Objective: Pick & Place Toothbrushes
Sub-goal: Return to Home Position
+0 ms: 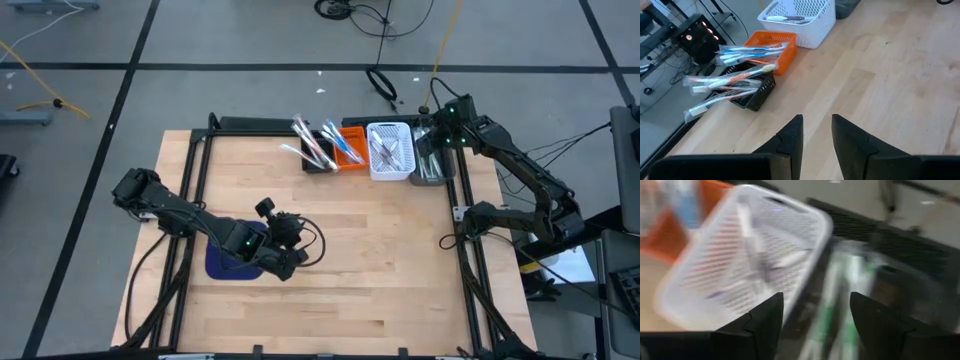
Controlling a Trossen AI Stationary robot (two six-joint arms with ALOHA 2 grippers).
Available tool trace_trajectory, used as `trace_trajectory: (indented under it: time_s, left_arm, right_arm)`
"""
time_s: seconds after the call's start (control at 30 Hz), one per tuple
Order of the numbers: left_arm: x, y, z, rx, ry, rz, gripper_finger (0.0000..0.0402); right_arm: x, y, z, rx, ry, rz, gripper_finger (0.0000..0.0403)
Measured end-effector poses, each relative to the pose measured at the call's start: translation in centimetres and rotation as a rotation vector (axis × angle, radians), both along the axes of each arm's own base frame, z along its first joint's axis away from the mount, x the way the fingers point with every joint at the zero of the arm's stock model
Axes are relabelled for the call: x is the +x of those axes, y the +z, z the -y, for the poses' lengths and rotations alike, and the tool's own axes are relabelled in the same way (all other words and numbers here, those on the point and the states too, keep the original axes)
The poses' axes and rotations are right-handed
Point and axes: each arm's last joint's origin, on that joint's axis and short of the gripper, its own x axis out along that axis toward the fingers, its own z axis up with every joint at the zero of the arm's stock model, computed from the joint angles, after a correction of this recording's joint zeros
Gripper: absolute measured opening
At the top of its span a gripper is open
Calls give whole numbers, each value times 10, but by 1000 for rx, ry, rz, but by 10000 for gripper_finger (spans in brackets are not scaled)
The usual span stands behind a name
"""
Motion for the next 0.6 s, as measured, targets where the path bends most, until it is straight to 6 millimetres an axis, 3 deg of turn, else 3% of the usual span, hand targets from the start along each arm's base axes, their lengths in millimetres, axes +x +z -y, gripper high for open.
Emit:
trace_trajectory:
  time_s: [0.17, 0.3, 0.47, 0.6]
  left_arm:
    - [1, 2, -6, 87, 41, 15, 104]
    - [1, 10, -22, 154, 85, 10, 104]
    - [4, 23, -48, 143, 56, -25, 104]
    - [0, 34, -63, 129, 23, -34, 104]
  right_arm:
    - [14, 3, -7, 57, 251, 183, 224]
    - [35, 6, -19, 59, 435, 260, 216]
    - [69, 13, -44, 9, 627, 303, 204]
    - [89, 8, -76, -61, 777, 404, 197]
